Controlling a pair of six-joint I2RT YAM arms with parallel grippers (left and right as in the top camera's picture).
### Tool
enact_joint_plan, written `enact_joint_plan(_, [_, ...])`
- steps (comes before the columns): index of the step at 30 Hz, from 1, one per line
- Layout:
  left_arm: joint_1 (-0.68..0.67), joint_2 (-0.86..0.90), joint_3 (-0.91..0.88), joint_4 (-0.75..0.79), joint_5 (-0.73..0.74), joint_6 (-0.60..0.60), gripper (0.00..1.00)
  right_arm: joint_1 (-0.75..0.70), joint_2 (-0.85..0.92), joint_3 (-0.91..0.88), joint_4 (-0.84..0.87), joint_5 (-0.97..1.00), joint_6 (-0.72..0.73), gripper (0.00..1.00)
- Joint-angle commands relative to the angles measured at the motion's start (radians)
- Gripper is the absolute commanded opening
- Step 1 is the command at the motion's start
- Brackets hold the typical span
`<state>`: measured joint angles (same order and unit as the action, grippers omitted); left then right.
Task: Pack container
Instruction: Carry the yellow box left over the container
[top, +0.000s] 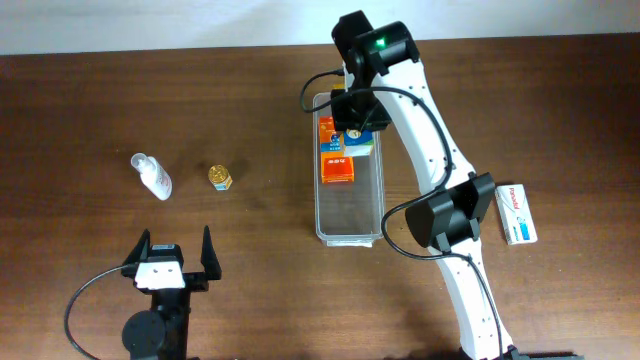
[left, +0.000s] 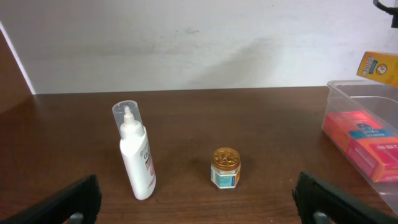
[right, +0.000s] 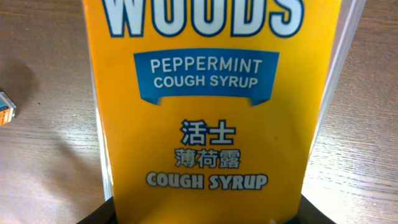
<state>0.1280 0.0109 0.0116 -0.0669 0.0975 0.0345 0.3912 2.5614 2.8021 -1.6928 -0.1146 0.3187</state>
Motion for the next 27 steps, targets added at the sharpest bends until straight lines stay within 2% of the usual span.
enact_joint_plan(1, [-0.002,-0.006,-0.003,-0.005,0.000,0.012,0.99,0.028,-0.040,-0.005,-0.006,-0.001,0.013,0.50])
enact_joint_plan(13, [-0.002,-0.006,-0.003,-0.005,0.000,0.012,0.99,0.060,-0.039,-0.005,-0.006,-0.003,0.032,0.49])
enact_joint_plan(16, [-0.002,-0.006,-0.003,-0.005,0.000,0.012,0.99,0.060,-0.036,-0.006,-0.006,0.050,0.043,0.49])
enact_joint_plan(27, [-0.002,-0.006,-0.003,-0.005,0.000,0.012,0.99,0.061,-0.036,-0.089,0.009,0.089,0.064,0.50])
